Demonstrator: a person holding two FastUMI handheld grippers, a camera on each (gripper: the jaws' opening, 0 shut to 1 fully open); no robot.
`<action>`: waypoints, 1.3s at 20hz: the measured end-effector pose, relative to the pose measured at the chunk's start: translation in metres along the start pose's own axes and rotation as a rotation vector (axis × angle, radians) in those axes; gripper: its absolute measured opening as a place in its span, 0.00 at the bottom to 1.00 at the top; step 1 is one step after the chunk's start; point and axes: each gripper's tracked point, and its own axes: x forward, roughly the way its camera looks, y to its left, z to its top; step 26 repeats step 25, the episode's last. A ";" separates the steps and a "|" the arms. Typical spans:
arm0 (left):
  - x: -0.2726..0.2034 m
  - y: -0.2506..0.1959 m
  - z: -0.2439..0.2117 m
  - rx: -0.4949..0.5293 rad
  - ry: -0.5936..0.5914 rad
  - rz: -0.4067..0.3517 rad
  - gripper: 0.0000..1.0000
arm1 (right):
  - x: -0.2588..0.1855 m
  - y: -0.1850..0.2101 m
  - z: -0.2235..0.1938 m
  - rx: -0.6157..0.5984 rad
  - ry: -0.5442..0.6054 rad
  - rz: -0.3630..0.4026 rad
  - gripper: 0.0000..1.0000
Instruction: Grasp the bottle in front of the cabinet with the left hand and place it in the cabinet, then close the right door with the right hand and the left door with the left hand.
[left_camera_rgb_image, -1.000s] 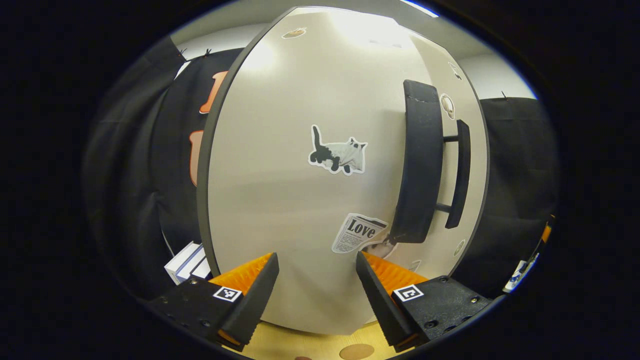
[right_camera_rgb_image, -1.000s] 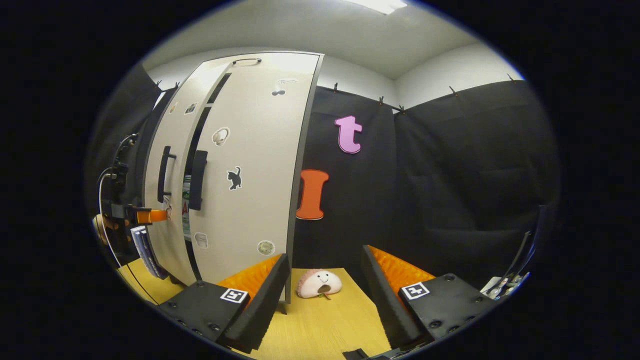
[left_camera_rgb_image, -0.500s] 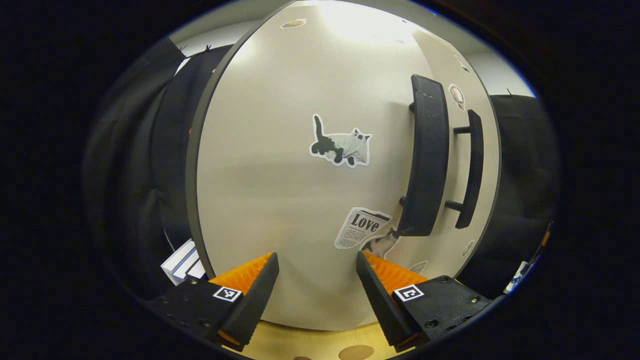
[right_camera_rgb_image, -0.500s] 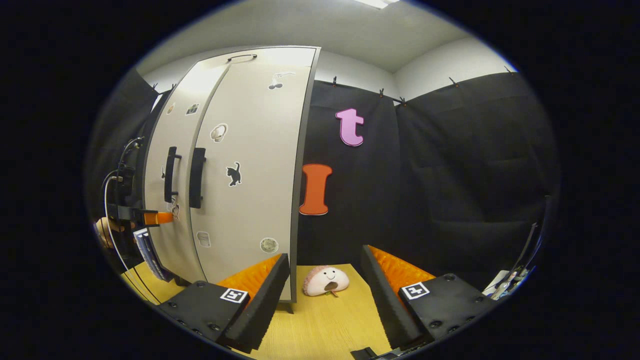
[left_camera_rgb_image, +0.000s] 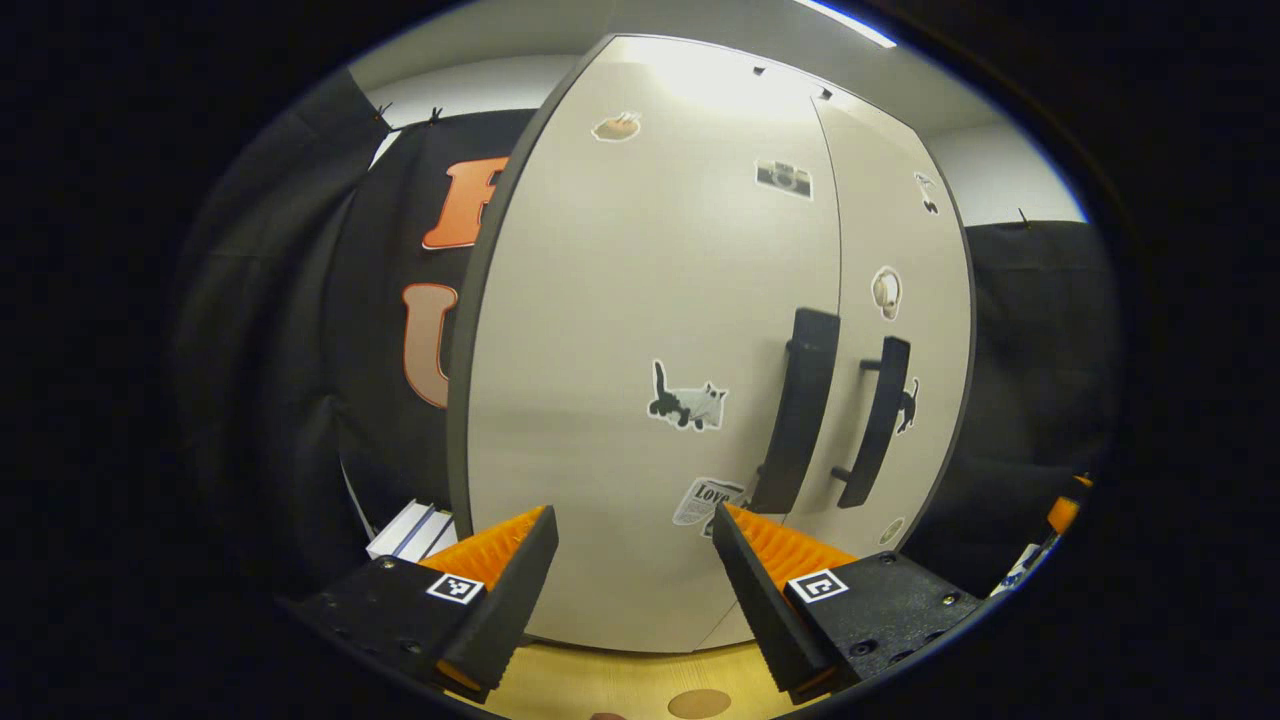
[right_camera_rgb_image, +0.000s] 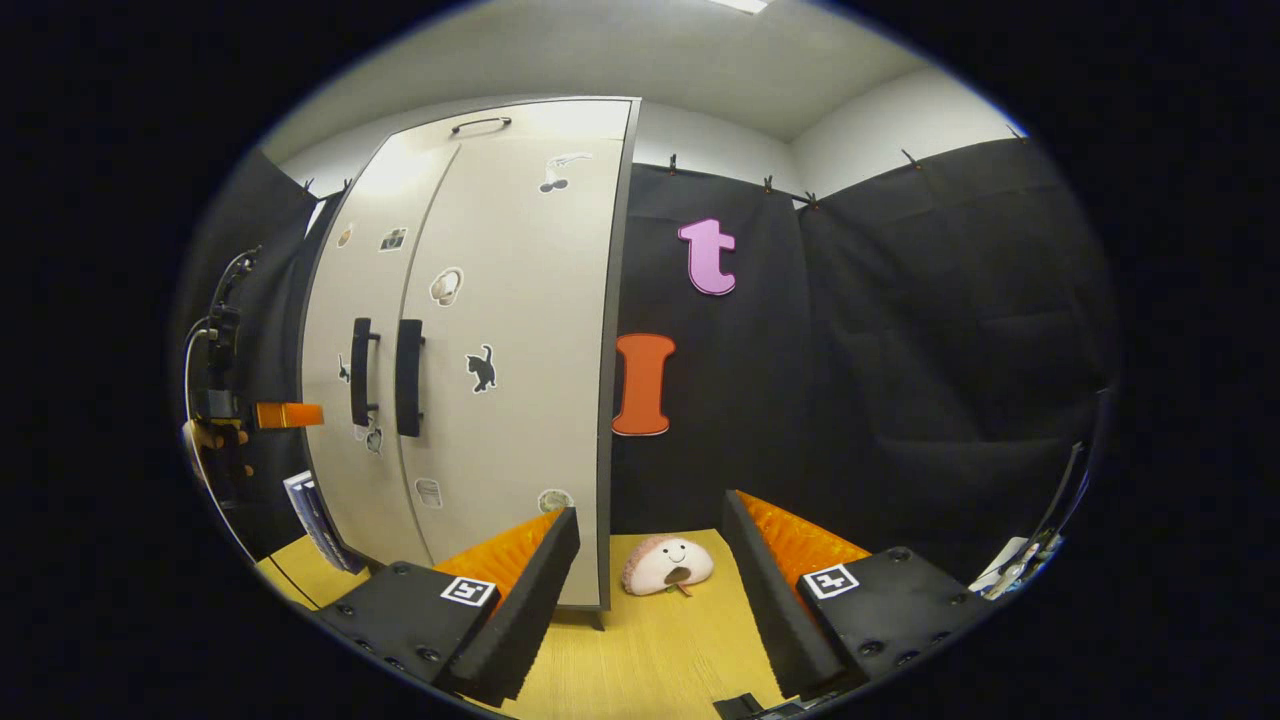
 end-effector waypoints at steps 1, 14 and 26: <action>-0.011 0.003 0.012 0.001 -0.014 -0.003 0.96 | -0.001 0.000 0.006 -0.008 -0.005 0.001 0.95; -0.166 0.067 0.121 0.103 -0.165 0.104 0.95 | -0.026 0.041 0.044 -0.040 -0.029 0.131 0.95; -0.230 0.102 0.127 0.107 -0.181 0.216 0.95 | -0.023 0.067 0.047 -0.034 -0.030 0.212 0.95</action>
